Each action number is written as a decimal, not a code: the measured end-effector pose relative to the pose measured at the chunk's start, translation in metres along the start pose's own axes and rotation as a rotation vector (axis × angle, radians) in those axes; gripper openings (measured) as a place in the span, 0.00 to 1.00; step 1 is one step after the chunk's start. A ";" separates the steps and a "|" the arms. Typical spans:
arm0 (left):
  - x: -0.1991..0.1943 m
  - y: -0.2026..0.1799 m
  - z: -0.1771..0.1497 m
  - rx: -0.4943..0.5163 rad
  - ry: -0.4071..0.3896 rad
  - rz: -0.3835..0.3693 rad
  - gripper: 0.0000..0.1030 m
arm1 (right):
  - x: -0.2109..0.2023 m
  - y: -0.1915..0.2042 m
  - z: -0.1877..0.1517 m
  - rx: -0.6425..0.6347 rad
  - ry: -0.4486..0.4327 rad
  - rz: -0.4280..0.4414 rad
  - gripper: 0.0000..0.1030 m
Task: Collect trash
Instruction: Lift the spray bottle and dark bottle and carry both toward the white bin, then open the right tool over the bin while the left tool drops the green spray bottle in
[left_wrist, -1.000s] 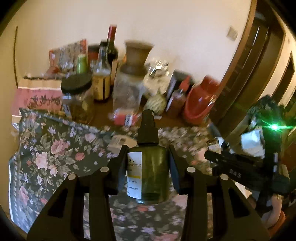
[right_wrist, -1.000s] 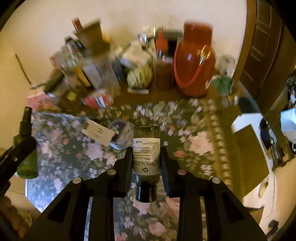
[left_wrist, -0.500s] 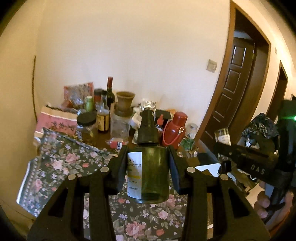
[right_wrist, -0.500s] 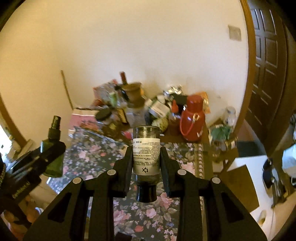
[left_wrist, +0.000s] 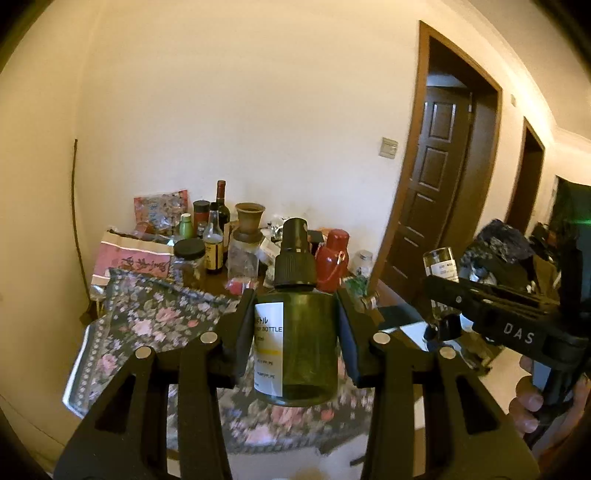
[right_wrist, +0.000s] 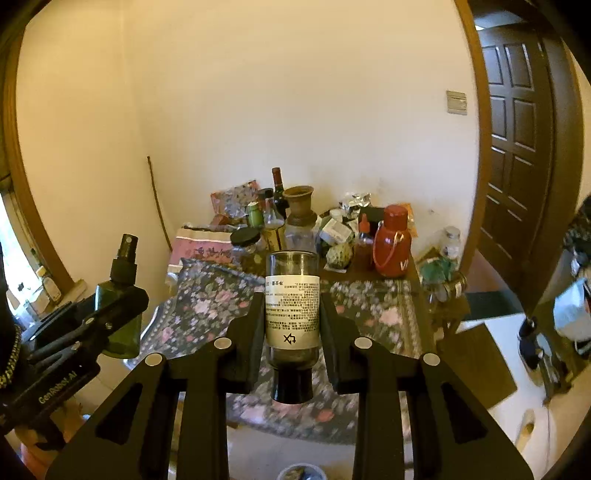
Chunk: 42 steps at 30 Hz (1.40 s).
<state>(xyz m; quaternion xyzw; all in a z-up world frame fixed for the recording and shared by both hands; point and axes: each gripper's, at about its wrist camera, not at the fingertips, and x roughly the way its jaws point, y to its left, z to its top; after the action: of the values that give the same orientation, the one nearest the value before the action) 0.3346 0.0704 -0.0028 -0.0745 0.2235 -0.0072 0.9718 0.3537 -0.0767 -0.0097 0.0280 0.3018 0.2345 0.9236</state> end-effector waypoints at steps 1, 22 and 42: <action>-0.010 0.004 -0.004 0.004 0.003 -0.003 0.40 | -0.006 0.009 -0.008 0.013 0.002 -0.003 0.25; -0.116 0.051 -0.101 -0.038 0.177 -0.058 0.40 | -0.067 0.083 -0.120 0.092 0.187 -0.044 0.25; 0.059 0.069 -0.335 -0.165 0.642 -0.009 0.40 | 0.116 0.001 -0.318 0.157 0.659 0.007 0.25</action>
<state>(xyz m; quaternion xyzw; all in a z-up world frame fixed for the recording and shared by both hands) 0.2401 0.0881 -0.3360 -0.1479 0.5179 -0.0165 0.8424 0.2538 -0.0526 -0.3322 0.0230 0.6011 0.2104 0.7707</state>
